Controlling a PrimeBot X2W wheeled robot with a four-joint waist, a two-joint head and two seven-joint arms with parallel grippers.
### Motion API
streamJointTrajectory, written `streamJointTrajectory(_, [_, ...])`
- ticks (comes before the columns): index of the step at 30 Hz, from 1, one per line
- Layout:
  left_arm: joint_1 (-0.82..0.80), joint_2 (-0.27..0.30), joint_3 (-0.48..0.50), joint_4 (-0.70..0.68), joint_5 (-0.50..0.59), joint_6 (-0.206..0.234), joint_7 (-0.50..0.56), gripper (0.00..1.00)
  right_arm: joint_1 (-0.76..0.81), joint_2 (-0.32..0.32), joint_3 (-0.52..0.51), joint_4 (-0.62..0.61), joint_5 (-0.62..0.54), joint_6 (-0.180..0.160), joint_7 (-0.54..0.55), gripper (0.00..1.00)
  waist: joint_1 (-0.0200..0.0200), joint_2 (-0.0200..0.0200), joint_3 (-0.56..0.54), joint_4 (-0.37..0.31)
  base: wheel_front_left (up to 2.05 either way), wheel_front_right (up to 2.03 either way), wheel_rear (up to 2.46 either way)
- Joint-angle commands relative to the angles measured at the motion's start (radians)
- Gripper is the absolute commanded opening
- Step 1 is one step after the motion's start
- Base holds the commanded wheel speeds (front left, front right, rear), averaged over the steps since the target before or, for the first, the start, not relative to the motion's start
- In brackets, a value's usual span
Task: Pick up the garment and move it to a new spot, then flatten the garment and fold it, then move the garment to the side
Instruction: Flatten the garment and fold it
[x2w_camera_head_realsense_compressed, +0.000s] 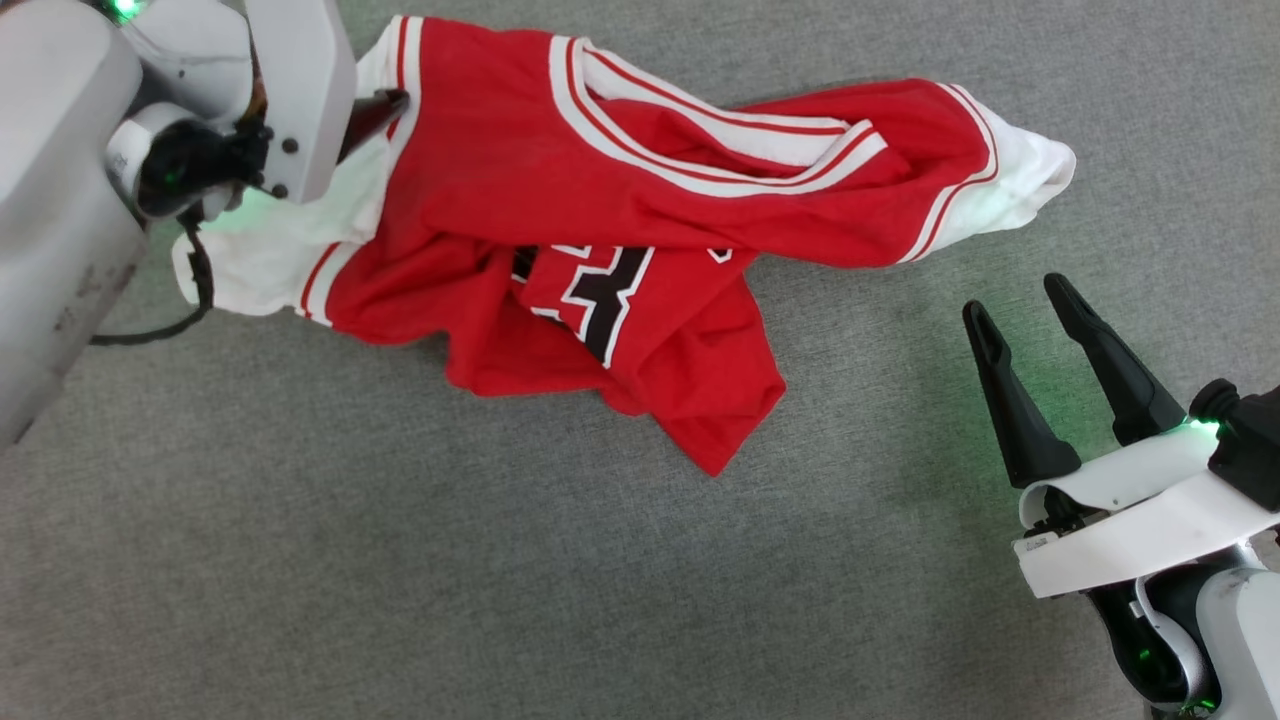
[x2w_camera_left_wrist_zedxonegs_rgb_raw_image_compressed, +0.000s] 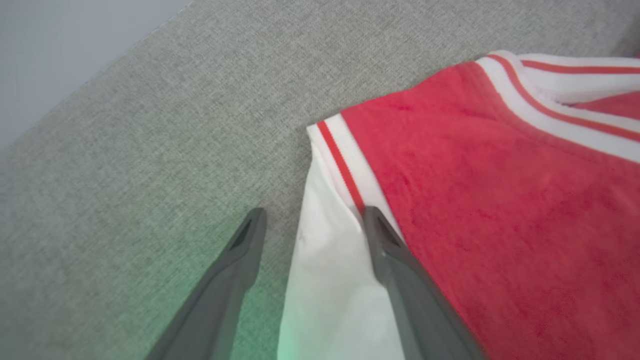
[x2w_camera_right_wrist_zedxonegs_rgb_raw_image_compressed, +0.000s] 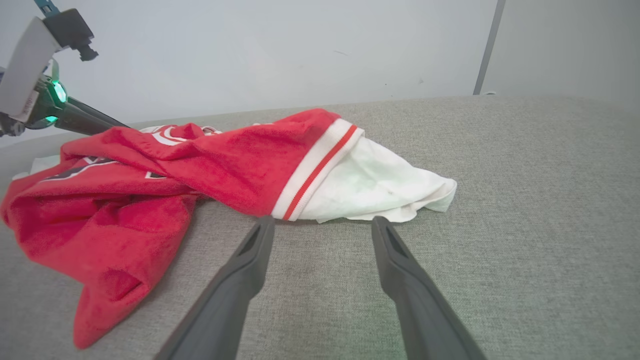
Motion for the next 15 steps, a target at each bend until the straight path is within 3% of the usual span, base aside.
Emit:
streamJointTrajectory(1, [0.004, 0.006, -0.015, 0.009, -0.006, 0.002, -0.001, 1.0, -0.007, 0.004, 0.002, 0.003, -0.009, -0.001, -0.007, 1.0, 0.0, 0.0, 0.002, -0.002, 0.0, 0.0, 0.0])
streamJointTrajectory(7, [-0.014, 0.039, -0.066, 0.01, 0.059, 0.003, 0.016, 1.0, -0.009, 0.011, 0.005, 0.003, -0.017, -0.001, -0.007, 1.0, 0.0, 0.0, 0.004, 0.002, 0.0, 0.0, 0.0])
streamJointTrajectory(10, [-0.019, 0.043, -0.073, 0.007, 0.065, 0.003, 0.012, 0.88, -0.013, 0.011, 0.009, 0.001, -0.022, -0.001, -0.003, 1.0, 0.0, 0.0, 0.005, 0.006, 0.0, 0.0, 0.0])
streamJointTrajectory(11, [-0.02, 0.044, -0.074, 0.005, 0.067, 0.003, 0.012, 0.82, -0.014, 0.011, 0.011, 0.0, -0.023, -0.001, -0.002, 1.0, 0.0, 0.0, 0.004, 0.007, 0.0, 0.0, 0.0])
streamJointTrajectory(12, [-0.021, 0.045, -0.076, 0.003, 0.067, 0.003, 0.013, 0.7, -0.017, 0.011, 0.015, -0.002, -0.024, -0.001, 0.0, 1.0, 0.0, 0.0, 0.004, 0.008, 0.0, 0.0, 0.0])
streamJointTrajectory(13, [-0.021, 0.045, -0.077, 0.0, 0.068, 0.003, 0.012, 0.5, -0.02, 0.009, 0.019, -0.004, -0.024, -0.001, 0.002, 1.0, 0.0, 0.0, 0.004, 0.008, 0.0, 0.0, 0.0])
streamJointTrajectory(14, [-0.021, 0.044, -0.078, -0.005, 0.067, 0.003, 0.011, 0.41, -0.025, 0.007, 0.026, -0.007, -0.024, -0.001, 0.004, 1.0, 0.0, 0.0, 0.005, 0.009, 0.0, 0.0, 0.0])
streamJointTrajectory(15, [-0.018, 0.043, -0.078, -0.01, 0.059, 0.003, 0.012, 0.12, -0.031, 0.001, 0.034, -0.011, -0.025, -0.001, 0.011, 1.0, 0.0, 0.0, 0.005, 0.009, 0.0, 0.0, 0.0])
